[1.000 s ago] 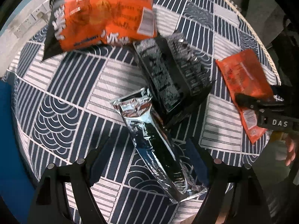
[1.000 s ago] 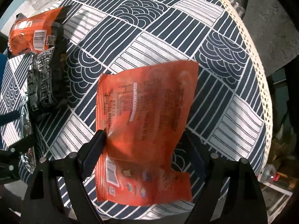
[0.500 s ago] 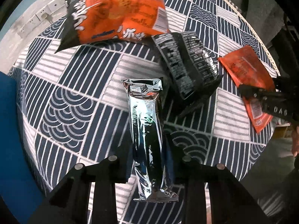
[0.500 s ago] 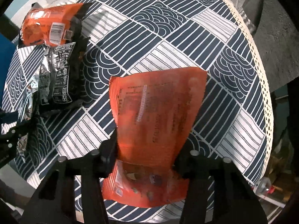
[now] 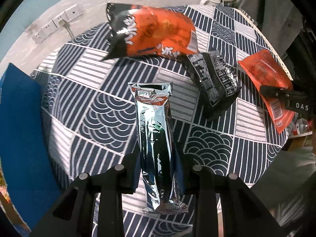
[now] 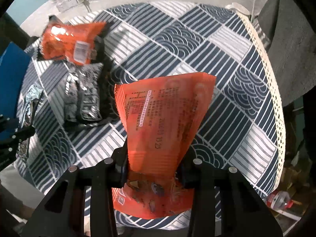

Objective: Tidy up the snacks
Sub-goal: 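Carry both packets over the box and open both grippers to drop them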

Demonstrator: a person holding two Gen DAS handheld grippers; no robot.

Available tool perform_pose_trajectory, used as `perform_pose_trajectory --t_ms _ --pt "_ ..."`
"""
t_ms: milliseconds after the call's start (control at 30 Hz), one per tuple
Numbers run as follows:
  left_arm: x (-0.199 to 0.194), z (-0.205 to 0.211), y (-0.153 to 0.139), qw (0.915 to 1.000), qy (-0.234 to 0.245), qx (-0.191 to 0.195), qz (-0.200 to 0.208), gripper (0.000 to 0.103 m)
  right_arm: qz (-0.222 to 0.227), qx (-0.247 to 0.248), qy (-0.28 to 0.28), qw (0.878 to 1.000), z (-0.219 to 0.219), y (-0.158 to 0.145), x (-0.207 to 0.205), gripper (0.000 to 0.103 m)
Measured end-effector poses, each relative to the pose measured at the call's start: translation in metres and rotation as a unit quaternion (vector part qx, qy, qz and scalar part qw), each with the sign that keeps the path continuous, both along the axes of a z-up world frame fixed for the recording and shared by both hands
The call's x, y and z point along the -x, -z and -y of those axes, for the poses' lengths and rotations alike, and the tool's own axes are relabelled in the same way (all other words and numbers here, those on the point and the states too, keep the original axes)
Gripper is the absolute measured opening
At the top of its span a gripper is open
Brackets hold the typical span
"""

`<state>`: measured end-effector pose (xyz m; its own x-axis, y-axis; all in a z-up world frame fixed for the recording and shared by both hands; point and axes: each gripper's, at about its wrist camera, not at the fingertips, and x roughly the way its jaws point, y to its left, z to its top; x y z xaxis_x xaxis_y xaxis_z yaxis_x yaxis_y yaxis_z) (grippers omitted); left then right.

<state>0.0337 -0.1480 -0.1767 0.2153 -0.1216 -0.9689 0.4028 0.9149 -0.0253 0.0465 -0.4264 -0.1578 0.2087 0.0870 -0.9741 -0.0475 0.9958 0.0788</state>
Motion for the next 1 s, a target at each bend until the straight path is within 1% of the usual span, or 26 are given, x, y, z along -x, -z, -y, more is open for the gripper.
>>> perform_pose_trajectory --t_ms 200,233,300,400,500,533,567,667,867,1000 --pt "-0.003 -0.019 -0.026 0.9996 -0.002 -0.003 0.030 0.030 0.027 -0.010 -0.014 0.999 -0.014 -0.034 -0.010 0.037" --pt "0.000 -0.021 -0.030 0.9994 -0.002 -0.005 0.035 0.030 0.031 -0.011 -0.016 0.999 -0.028 -0.036 0.000 0.037" --pt "0.002 -0.023 -0.037 0.9988 0.001 -0.011 0.047 0.030 0.039 -0.012 -0.022 0.999 -0.047 -0.047 0.005 0.037" --pt "0.005 -0.027 -0.050 0.9980 0.003 -0.011 0.062 0.030 0.047 -0.016 -0.029 0.998 -0.060 -0.051 0.006 0.037" --pt "0.006 -0.029 -0.064 0.9970 0.004 -0.009 0.077 0.030 0.056 -0.016 -0.035 0.998 -0.076 -0.064 0.008 0.037" --pt "0.007 -0.032 -0.069 0.9964 0.004 -0.010 0.084 0.030 0.059 -0.017 -0.037 0.997 -0.081 -0.063 0.008 0.037" --pt "0.006 -0.035 -0.072 0.9960 0.005 -0.011 0.088 0.030 0.063 -0.018 -0.041 0.997 -0.085 -0.071 0.010 0.037" --pt "0.009 -0.041 -0.085 0.9942 0.006 -0.014 0.106 0.030 0.073 -0.021 -0.050 0.996 -0.095 -0.078 0.008 0.037" --pt "0.010 -0.061 -0.102 0.9923 -0.007 -0.011 0.124 0.030 0.090 -0.029 -0.068 0.993 -0.120 -0.100 0.008 0.037" --pt "0.012 -0.076 -0.113 0.9894 -0.015 -0.019 0.143 0.030 0.099 -0.035 -0.081 0.991 -0.138 -0.113 0.006 0.037"
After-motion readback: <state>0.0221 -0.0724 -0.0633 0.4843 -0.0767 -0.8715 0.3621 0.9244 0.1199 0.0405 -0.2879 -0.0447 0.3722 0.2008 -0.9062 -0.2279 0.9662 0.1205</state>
